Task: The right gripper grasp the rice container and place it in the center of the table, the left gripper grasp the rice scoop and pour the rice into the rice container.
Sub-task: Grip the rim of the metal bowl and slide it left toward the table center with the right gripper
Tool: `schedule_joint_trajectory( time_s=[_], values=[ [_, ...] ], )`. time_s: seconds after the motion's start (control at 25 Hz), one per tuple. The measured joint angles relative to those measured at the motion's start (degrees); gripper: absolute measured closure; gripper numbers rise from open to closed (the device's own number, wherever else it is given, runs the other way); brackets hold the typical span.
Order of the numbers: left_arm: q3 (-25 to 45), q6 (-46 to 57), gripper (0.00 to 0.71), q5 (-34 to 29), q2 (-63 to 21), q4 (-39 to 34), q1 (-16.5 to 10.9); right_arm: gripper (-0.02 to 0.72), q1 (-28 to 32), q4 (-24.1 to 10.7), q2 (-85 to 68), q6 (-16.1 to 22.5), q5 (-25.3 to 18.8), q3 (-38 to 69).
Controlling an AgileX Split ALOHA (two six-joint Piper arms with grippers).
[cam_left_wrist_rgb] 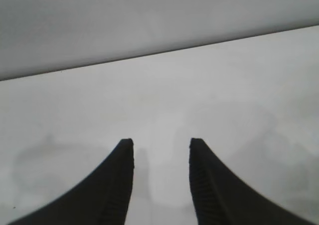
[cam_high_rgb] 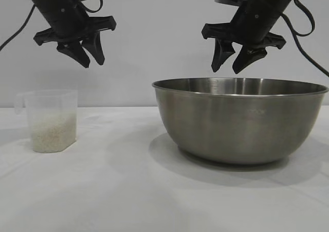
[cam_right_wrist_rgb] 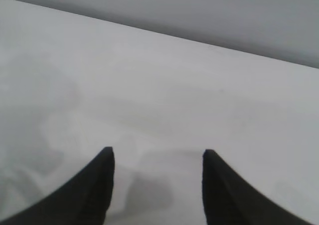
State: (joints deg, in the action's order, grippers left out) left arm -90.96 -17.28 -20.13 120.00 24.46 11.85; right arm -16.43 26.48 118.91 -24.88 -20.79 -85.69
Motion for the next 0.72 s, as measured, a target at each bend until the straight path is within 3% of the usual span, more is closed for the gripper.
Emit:
schedule_joint_trajectory(
  time_s=[0.56,0.72],
  values=[
    [0.0,0.0,0.487,0.0,0.0,0.0,0.0,0.368,0.0,0.0,0.0,0.0,-0.1,0.0],
    [0.0,0.0,0.487,-0.6,0.0,-0.3,0.0,0.368,0.4,-0.5,-1.6,0.0,-2.9,0.0]
  ],
)
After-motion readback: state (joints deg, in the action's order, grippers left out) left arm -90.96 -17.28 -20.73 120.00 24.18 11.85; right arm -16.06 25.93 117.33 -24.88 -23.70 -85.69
